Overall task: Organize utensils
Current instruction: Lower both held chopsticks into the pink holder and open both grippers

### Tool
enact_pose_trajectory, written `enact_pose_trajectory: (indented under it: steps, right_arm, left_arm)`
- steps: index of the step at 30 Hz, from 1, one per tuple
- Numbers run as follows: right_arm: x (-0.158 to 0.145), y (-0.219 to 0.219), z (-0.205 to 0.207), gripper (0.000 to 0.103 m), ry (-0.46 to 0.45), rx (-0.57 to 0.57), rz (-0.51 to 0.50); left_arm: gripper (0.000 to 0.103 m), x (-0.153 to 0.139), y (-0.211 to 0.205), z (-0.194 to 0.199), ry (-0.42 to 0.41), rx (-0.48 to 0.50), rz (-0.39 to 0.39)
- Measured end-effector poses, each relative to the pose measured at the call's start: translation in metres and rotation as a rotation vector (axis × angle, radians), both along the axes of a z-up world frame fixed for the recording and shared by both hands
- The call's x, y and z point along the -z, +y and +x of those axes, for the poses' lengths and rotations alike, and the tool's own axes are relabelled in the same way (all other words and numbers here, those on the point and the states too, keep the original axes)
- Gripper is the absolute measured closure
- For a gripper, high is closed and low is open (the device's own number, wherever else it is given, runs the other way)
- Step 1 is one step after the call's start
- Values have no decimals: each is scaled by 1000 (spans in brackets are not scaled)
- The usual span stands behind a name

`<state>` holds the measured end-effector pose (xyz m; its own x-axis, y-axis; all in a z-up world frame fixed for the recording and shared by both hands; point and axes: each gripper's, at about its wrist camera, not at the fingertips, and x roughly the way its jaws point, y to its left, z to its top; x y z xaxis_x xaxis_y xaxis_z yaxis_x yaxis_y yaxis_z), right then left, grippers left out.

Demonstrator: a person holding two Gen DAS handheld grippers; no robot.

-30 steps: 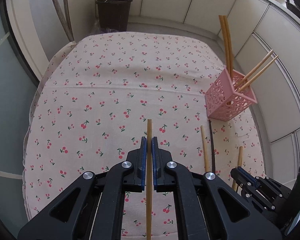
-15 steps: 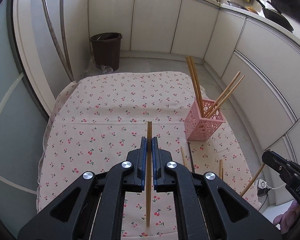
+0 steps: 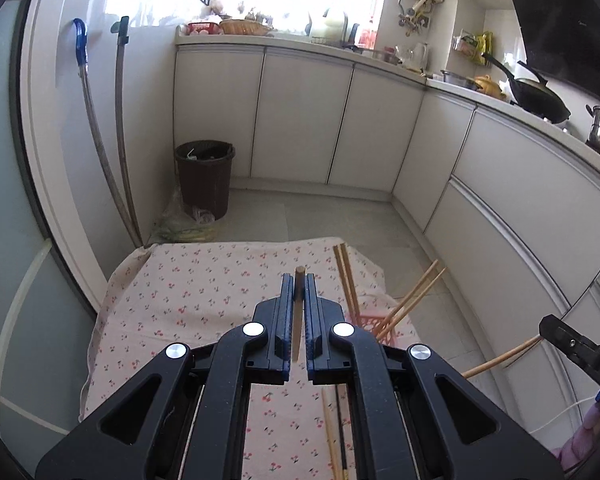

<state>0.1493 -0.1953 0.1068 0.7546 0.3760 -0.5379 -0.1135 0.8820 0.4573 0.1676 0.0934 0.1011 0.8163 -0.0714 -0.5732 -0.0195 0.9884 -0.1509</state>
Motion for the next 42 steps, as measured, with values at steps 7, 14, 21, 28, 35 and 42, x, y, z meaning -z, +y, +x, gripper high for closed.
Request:
enact_pose_trajectory:
  steps: [7,14,21,28,35,42]
  right_arm:
    - [-18,-45,13,98,-48,100,92]
    - [-18,-86,21,98,-47,168,151]
    - [-14,-104,30,98,-37,209,158]
    - [-9,-111,33,98,-26,224,169]
    - [-9,-106,35,98,-32,230,176]
    - [-9,-78,50,98,-61,236,135]
  left_arm:
    - [99,-27,-37,22,-56,77,-25]
    - [99,-25,-68,42,-51,109,-16]
    - [99,-6,-85,67,-15,79,11]
    - [96,31,-71,89,71,32,-57]
    - [78,40,-42,64,82,-29,-112]
    - [74,64,-18,46,150,-43,-165]
